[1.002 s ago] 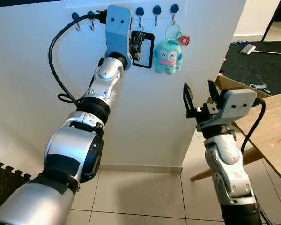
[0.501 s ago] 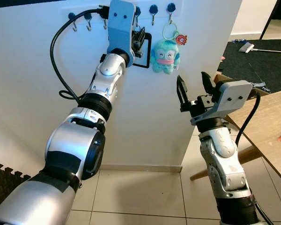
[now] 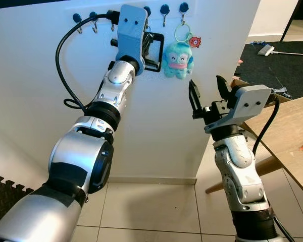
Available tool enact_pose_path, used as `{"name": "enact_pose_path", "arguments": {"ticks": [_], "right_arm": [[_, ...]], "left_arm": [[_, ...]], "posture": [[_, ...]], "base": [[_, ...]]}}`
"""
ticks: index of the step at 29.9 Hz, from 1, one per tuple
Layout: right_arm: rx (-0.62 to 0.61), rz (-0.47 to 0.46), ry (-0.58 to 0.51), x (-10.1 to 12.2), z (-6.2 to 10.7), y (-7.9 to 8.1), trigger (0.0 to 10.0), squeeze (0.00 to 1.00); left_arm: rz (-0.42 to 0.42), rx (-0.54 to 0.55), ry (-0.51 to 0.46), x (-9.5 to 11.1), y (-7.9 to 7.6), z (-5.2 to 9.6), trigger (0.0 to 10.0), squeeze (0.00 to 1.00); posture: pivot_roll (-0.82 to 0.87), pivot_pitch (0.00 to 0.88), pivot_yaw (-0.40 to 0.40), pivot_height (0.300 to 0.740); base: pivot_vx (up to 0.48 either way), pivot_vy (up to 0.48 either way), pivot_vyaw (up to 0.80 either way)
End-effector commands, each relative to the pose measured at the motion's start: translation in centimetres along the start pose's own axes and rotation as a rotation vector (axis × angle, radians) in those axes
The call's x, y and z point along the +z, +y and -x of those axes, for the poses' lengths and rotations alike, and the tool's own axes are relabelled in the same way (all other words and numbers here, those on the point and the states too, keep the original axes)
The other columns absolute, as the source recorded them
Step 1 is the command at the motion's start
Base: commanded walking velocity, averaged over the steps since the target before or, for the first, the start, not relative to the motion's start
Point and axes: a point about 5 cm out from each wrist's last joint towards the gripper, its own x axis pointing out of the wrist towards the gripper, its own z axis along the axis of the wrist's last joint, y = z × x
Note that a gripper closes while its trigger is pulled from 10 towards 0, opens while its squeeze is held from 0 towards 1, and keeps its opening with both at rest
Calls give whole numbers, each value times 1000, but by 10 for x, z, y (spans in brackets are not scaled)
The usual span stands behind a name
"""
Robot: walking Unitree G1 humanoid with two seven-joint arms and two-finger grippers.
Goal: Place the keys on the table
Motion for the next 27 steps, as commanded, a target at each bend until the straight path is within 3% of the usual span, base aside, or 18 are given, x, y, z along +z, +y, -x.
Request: {"name": "enact_pose_path", "arguments": {"ticks": [1,4,8,9,10,11,12,13,14,16,27], "right_arm": [[5,-8,6,-1,0,2,10000,0],[6,-10,8,-2,1,3,10000,0],[7,-12,10,-2,1,3,10000,0],[7,-13,11,-3,2,3,10000,0],[7,-13,11,-3,2,3,10000,0],[7,-14,12,-3,2,4,10000,0],[7,-14,12,-3,2,4,10000,0],[8,-14,13,-3,2,4,10000,0],[8,-14,13,-3,2,4,10000,0],[11,-16,15,-4,2,4,10000,0],[19,-17,14,-4,1,6,10000,0]], "left_arm": [[-12,-9,0,2,-3,-1,1922,0],[-14,-7,-2,3,-1,-2,0,0],[-5,-1,-8,4,1,-2,353,0],[30,-10,-23,6,1,-2,3922,0],[55,-17,-34,7,1,-2,3922,0],[126,-44,-51,10,1,-2,10000,0],[126,-44,-51,10,1,-2,10000,0],[217,-79,-67,12,1,-2,10000,0],[217,-79,-67,12,1,-2,10000,0],[361,-141,-100,15,0,-2,10000,0],[480,-231,-134,20,-3,-2,10000,0]], "posture": [[-101,244,149,740],[-99,245,148,740],[-97,246,148,740],[-97,246,147,740],[-97,246,147,740],[-97,247,146,740],[-97,247,146,740],[-95,247,145,740],[-95,247,145,740],[-94,247,143,740],[-94,247,140,740]], "base": [[0,0,0],[0,0,0],[0,0,0],[0,0,0],[0,0,0],[0,0,0],[0,0,0],[0,0,0],[0,0,0],[0,0,0],[0,0,0]]}}
